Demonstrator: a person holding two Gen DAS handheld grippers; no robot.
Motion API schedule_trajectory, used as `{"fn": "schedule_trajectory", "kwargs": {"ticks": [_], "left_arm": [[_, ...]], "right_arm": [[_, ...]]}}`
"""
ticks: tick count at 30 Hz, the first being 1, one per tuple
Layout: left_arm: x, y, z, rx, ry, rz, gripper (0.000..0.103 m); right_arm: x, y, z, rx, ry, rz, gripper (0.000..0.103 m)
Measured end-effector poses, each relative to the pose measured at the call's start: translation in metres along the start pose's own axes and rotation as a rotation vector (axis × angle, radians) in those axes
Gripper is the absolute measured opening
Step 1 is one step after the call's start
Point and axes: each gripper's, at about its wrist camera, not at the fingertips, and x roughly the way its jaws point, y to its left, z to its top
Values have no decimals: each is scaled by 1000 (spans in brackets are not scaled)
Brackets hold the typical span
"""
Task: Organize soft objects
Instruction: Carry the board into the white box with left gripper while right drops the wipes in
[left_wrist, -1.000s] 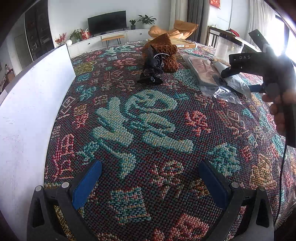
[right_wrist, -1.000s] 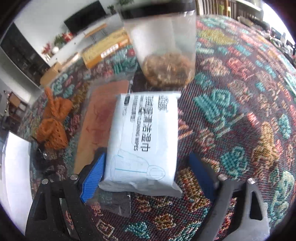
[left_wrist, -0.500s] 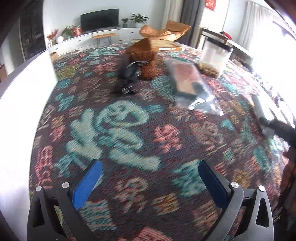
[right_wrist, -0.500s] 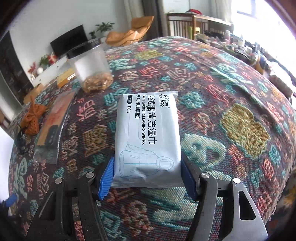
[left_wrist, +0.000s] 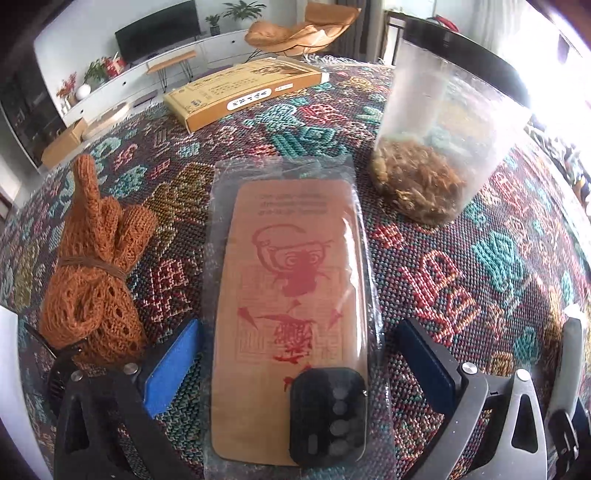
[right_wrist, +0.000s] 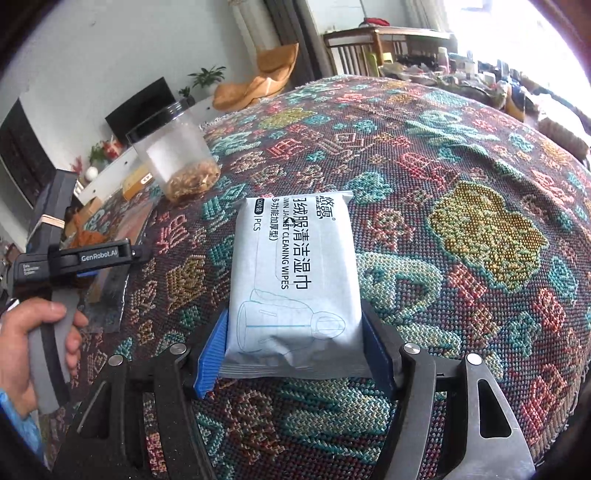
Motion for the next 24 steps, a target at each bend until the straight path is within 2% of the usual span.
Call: {"fn": "schedule_trajectory", "kwargs": {"ticks": [3, 6, 7, 8, 9, 10, 12, 14, 16, 18, 19, 20, 24], "left_arm": [[-1, -2, -6, 9, -22, 10, 103], [-4, -5, -9, 50, 1, -15, 103], [-6, -5, -10, 56, -4, -22, 99], [-9, -2, -11, 56, -26, -21, 85], [-13, 1, -12, 51, -50, -21, 77], [-15, 3, -12, 41, -52, -22, 75], [-17, 7, -15, 20, -58, -43, 74], [-24, 8, -18, 6, -63, -83, 74], [-41, 10, -19, -17, -92, -136, 74], [-66, 14, -18, -38, -143, -176, 74], [-80, 17, -17, -55, -168, -204, 74], [-96, 22, -19, -76, -194, -234, 74], [-170, 54, -45, -136, -280, -335, 74]], "right_arm": [[16, 1, 22, -22, 16, 6, 68], [33, 0, 48, -41, 26, 8, 68], [43, 0, 62, -59, 28, 8, 68], [65, -1, 90, -84, 34, 21, 67], [80, -1, 102, -95, 58, 24, 67], [99, 1, 114, -112, 118, 30, 67], [116, 13, 134, -179, 129, 16, 67], [126, 13, 152, -150, 152, 79, 66], [114, 9, 168, -82, 110, 175, 66], [89, 9, 181, -49, 42, 203, 66], [89, 9, 181, -49, 42, 203, 66], [60, 14, 190, -45, 0, 218, 66], [-10, 64, 177, -170, -33, 287, 66]]}}
